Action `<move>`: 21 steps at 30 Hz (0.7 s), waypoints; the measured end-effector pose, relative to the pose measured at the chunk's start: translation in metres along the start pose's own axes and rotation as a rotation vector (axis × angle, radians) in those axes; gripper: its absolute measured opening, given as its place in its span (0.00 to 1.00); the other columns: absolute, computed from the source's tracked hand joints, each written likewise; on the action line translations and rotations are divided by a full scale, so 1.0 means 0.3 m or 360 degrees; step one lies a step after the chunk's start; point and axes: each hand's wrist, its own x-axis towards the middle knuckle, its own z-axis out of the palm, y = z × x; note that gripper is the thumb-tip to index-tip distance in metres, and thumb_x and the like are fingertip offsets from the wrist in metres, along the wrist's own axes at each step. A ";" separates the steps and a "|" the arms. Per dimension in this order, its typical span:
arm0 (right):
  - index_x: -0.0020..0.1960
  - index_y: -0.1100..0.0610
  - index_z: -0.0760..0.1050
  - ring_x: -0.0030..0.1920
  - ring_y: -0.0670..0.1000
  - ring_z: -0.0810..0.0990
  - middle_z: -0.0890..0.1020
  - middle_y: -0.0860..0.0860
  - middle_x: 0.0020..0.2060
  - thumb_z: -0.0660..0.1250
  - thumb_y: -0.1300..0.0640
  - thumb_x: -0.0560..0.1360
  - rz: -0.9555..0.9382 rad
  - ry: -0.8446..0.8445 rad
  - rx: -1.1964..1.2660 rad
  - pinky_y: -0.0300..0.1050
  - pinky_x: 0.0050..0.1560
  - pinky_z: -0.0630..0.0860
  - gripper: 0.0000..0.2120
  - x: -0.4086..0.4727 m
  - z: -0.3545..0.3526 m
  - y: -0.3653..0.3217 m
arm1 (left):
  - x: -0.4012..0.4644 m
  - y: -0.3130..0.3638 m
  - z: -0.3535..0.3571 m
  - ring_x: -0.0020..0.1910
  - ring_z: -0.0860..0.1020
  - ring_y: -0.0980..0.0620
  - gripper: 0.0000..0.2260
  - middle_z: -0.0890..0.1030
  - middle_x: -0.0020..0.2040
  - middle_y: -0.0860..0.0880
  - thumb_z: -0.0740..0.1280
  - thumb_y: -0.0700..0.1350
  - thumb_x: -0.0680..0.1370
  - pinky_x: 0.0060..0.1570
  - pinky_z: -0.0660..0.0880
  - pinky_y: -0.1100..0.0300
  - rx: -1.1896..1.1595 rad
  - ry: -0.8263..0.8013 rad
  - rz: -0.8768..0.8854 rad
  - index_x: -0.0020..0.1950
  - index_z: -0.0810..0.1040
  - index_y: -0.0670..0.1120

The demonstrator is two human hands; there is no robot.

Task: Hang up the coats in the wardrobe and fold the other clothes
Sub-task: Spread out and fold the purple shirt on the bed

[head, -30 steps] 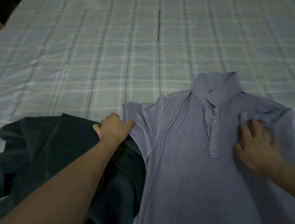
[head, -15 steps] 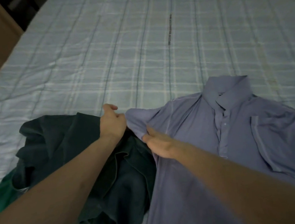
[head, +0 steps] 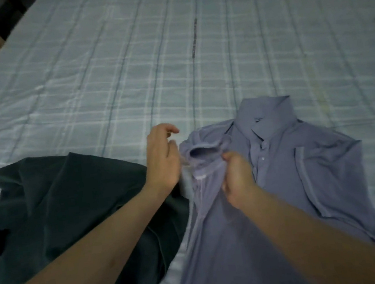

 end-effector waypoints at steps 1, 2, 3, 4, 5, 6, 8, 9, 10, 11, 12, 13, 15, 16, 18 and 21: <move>0.57 0.57 0.76 0.44 0.60 0.75 0.75 0.60 0.41 0.62 0.54 0.71 0.0090 0.0040 0.0047 0.54 0.53 0.74 0.16 0.009 -0.052 -0.006 | -0.007 -0.035 0.011 0.56 0.71 0.51 0.21 0.72 0.54 0.52 0.54 0.27 0.72 0.57 0.68 0.62 0.0072 -0.0052 -0.0090 0.54 0.71 0.49; 0.57 0.58 0.75 0.43 0.60 0.76 0.77 0.59 0.41 0.61 0.58 0.74 0.0144 0.0058 0.0050 0.53 0.52 0.75 0.13 0.020 -0.093 -0.013 | -0.014 -0.073 0.022 0.56 0.71 0.49 0.23 0.73 0.54 0.52 0.53 0.25 0.69 0.57 0.69 0.58 0.0164 -0.0153 -0.0115 0.53 0.72 0.49; 0.55 0.63 0.76 0.44 0.61 0.77 0.79 0.60 0.43 0.59 0.61 0.77 0.0114 0.0060 -0.0013 0.51 0.49 0.74 0.11 0.032 -0.131 -0.018 | -0.021 -0.098 0.035 0.56 0.72 0.47 0.24 0.73 0.53 0.51 0.54 0.24 0.67 0.56 0.70 0.56 0.0260 -0.0282 -0.0080 0.52 0.74 0.48; 0.54 0.66 0.76 0.44 0.61 0.78 0.80 0.61 0.44 0.59 0.61 0.77 0.0080 0.0064 -0.0106 0.51 0.46 0.74 0.11 0.047 -0.162 -0.016 | -0.029 -0.114 0.049 0.56 0.72 0.46 0.23 0.74 0.54 0.51 0.54 0.26 0.67 0.55 0.70 0.54 0.0346 -0.0417 -0.0002 0.52 0.76 0.47; 0.52 0.67 0.75 0.43 0.60 0.77 0.79 0.59 0.43 0.62 0.57 0.73 0.0004 0.0099 -0.0170 0.51 0.45 0.74 0.14 0.057 -0.183 -0.012 | -0.039 -0.117 0.062 0.55 0.72 0.46 0.21 0.75 0.55 0.50 0.55 0.29 0.68 0.55 0.70 0.54 0.0418 -0.0532 0.0104 0.53 0.77 0.46; 0.51 0.66 0.75 0.43 0.58 0.77 0.78 0.57 0.41 0.64 0.53 0.69 -0.0063 0.0124 -0.0233 0.51 0.47 0.75 0.18 0.057 -0.197 -0.010 | -0.043 -0.114 0.076 0.55 0.73 0.46 0.18 0.75 0.57 0.49 0.55 0.35 0.70 0.55 0.71 0.52 0.0479 -0.0626 0.0201 0.54 0.78 0.45; 0.52 0.58 0.72 0.45 0.53 0.79 0.77 0.50 0.41 0.69 0.51 0.67 -0.0253 0.0121 -0.0473 0.51 0.53 0.77 0.17 0.045 -0.204 -0.012 | -0.032 -0.102 0.105 0.55 0.73 0.45 0.21 0.75 0.61 0.47 0.52 0.46 0.72 0.55 0.72 0.50 0.0604 -0.0724 0.0317 0.58 0.78 0.45; 0.54 0.55 0.69 0.46 0.50 0.78 0.76 0.47 0.43 0.72 0.53 0.68 -0.0351 0.0107 -0.0602 0.47 0.53 0.75 0.19 0.035 -0.203 -0.011 | -0.017 -0.097 0.120 0.57 0.73 0.44 0.22 0.75 0.64 0.46 0.52 0.48 0.73 0.56 0.72 0.50 0.0664 -0.0734 0.0333 0.61 0.77 0.46; 0.58 0.54 0.66 0.48 0.47 0.77 0.75 0.45 0.46 0.75 0.56 0.68 -0.0443 0.0089 -0.0704 0.44 0.54 0.73 0.24 0.035 -0.205 -0.006 | 0.001 -0.095 0.136 0.59 0.72 0.43 0.21 0.74 0.66 0.46 0.53 0.47 0.73 0.57 0.71 0.49 0.0717 -0.0722 0.0343 0.62 0.76 0.46; 0.61 0.55 0.65 0.50 0.47 0.76 0.75 0.46 0.50 0.77 0.57 0.67 -0.0520 0.0075 -0.0783 0.42 0.54 0.73 0.29 0.043 -0.207 0.007 | 0.020 -0.093 0.152 0.61 0.72 0.42 0.20 0.73 0.67 0.46 0.55 0.45 0.74 0.58 0.69 0.49 0.0776 -0.0698 0.0359 0.64 0.76 0.47; 0.63 0.56 0.64 0.52 0.49 0.77 0.75 0.48 0.53 0.78 0.58 0.65 -0.0567 0.0063 -0.0827 0.41 0.54 0.73 0.33 0.056 -0.204 0.023 | 0.042 -0.096 0.168 0.61 0.71 0.43 0.19 0.74 0.67 0.47 0.58 0.44 0.74 0.59 0.68 0.49 0.0850 -0.0678 0.0389 0.64 0.76 0.48; 0.65 0.56 0.64 0.53 0.51 0.77 0.76 0.50 0.55 0.78 0.58 0.65 -0.0556 0.0051 -0.0877 0.43 0.54 0.74 0.34 0.063 -0.203 0.038 | 0.063 -0.094 0.180 0.61 0.72 0.43 0.18 0.75 0.65 0.48 0.60 0.44 0.75 0.59 0.66 0.49 0.0955 -0.0687 0.0416 0.64 0.76 0.50; 0.66 0.54 0.63 0.52 0.56 0.80 0.78 0.53 0.56 0.76 0.60 0.67 -0.0481 0.0077 -0.0902 0.52 0.53 0.79 0.32 0.074 -0.202 0.060 | 0.106 -0.079 0.200 0.58 0.72 0.45 0.13 0.78 0.59 0.50 0.61 0.46 0.78 0.59 0.61 0.50 0.1164 -0.0748 0.0415 0.61 0.76 0.52; 0.69 0.53 0.62 0.52 0.58 0.81 0.78 0.54 0.56 0.73 0.60 0.70 -0.0421 0.0067 -0.0857 0.57 0.52 0.80 0.32 0.080 -0.205 0.066 | 0.129 -0.069 0.208 0.57 0.71 0.46 0.11 0.78 0.56 0.50 0.61 0.46 0.79 0.58 0.59 0.51 0.1235 -0.0740 0.0412 0.59 0.76 0.52; 0.74 0.52 0.57 0.53 0.59 0.80 0.78 0.55 0.58 0.67 0.61 0.74 -0.0374 0.0012 -0.0767 0.60 0.53 0.80 0.32 0.083 -0.219 0.069 | 0.174 -0.046 0.213 0.58 0.69 0.45 0.10 0.77 0.55 0.48 0.60 0.46 0.79 0.56 0.58 0.50 0.1336 -0.0609 0.0369 0.57 0.78 0.49; 0.77 0.54 0.55 0.58 0.57 0.78 0.78 0.58 0.58 0.61 0.66 0.76 -0.0580 -0.0016 -0.0940 0.56 0.63 0.74 0.32 0.065 -0.244 0.070 | 0.219 -0.030 0.205 0.59 0.68 0.42 0.12 0.73 0.56 0.44 0.58 0.47 0.80 0.58 0.61 0.47 0.1521 -0.0419 0.0188 0.54 0.79 0.45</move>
